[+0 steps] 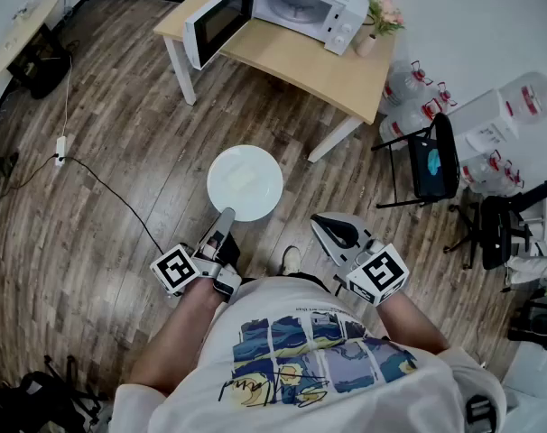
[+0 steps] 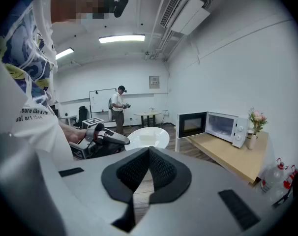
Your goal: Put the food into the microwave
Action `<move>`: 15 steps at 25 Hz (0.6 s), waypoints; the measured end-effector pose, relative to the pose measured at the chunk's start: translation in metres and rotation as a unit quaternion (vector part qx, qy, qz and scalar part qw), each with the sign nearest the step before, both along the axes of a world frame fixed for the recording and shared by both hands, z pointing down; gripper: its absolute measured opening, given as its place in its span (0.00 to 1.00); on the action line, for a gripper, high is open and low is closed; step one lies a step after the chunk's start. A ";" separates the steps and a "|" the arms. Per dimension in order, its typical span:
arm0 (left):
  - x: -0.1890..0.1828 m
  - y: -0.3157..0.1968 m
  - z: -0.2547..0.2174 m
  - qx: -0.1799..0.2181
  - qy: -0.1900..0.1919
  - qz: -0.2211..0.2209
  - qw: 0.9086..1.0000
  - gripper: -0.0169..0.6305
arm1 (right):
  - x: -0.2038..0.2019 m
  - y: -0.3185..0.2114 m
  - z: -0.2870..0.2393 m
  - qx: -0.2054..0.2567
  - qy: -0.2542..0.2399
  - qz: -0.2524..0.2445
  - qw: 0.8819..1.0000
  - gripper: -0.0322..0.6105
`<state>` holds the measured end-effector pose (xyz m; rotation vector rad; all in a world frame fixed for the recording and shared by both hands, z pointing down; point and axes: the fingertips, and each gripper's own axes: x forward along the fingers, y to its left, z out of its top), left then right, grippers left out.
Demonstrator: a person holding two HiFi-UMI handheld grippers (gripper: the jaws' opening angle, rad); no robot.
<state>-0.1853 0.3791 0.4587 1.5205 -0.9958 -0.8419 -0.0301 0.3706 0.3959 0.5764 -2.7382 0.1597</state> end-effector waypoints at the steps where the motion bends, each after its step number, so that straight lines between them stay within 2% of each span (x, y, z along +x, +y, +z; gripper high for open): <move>1: 0.014 -0.002 -0.004 0.003 0.008 -0.004 1.000 0.05 | 0.013 -0.003 -0.004 0.002 -0.002 -0.001 1.000 0.06; 4: 0.053 -0.010 -0.012 0.010 0.023 -0.015 1.000 0.05 | 0.053 -0.014 -0.011 0.007 -0.004 -0.003 1.000 0.06; 15: 0.167 -0.069 -0.020 0.025 0.029 -0.047 0.998 0.05 | 0.197 -0.052 0.006 -0.001 -0.002 0.006 1.000 0.06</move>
